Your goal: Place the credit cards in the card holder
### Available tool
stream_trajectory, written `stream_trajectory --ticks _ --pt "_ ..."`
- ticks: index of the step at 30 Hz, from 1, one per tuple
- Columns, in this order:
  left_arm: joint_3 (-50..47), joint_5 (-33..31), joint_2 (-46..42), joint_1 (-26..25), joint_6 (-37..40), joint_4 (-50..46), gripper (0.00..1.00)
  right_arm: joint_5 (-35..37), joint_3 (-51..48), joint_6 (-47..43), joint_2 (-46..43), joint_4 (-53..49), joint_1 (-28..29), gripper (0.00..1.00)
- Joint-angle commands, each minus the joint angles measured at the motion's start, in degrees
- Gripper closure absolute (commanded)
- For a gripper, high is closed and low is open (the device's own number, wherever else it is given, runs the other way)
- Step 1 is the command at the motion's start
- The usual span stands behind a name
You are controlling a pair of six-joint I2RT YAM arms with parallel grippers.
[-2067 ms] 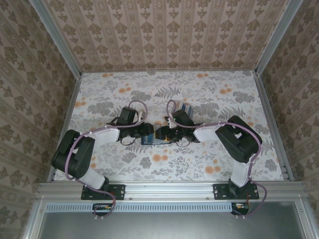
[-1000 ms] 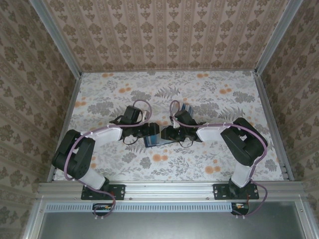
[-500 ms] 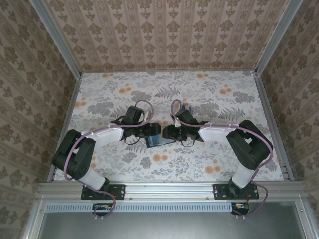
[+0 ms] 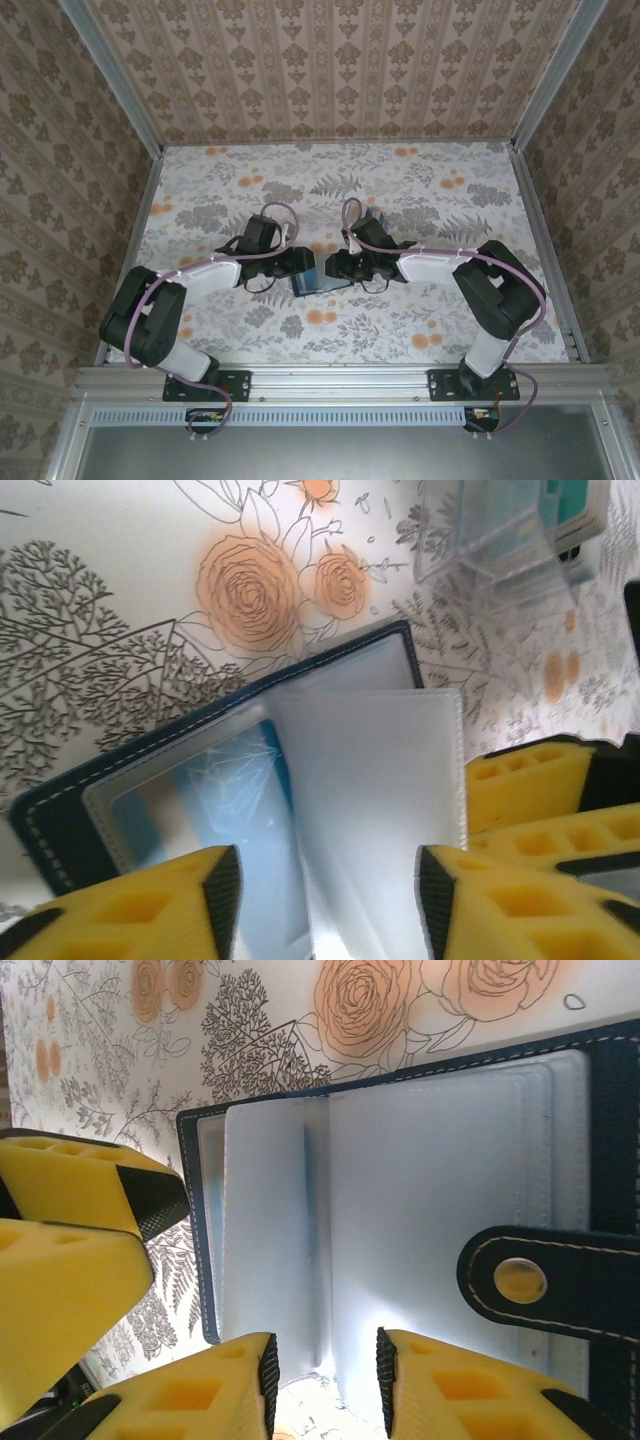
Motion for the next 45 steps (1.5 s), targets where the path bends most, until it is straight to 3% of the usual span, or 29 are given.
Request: stream_trajectory --ticks 1,3,5,10,20,30,35,40,45 --pt "-1.4 -0.2 -2.1 0.7 -1.0 1.2 0.67 -3.0 1.4 1.3 1.1 3.1 0.4 0.64" --pt "-1.9 0.3 -2.1 1.1 -1.2 1.7 0.80 -4.3 1.9 2.1 2.0 4.5 0.3 0.62" --pt "-1.8 1.0 -2.0 1.1 -1.2 1.5 0.85 -5.8 1.6 3.9 2.6 7.0 0.3 0.61" --pt "1.1 0.9 0.4 -1.1 2.7 -3.1 0.86 -6.2 0.9 4.9 2.6 9.2 0.3 0.50" --pt "4.2 2.0 5.9 -3.8 1.9 -0.3 0.92 -6.2 -1.0 4.7 0.4 9.1 0.4 0.45" --pt "3.3 3.1 6.5 -2.9 0.1 2.7 0.92 -3.6 -8.8 2.0 -5.4 13.6 0.8 0.49" --pt "2.4 3.2 6.7 -2.8 -1.0 4.5 0.92 -3.4 -6.9 -1.1 -4.9 10.7 2.0 0.50" --pt "2.1 3.3 6.4 -2.5 -1.1 4.4 0.92 -3.2 -5.1 -1.2 -2.1 11.2 2.2 0.55" --pt "0.7 3.2 4.5 -1.9 -1.1 3.8 0.92 -1.1 -4.5 -2.3 -2.6 8.3 2.2 0.68"
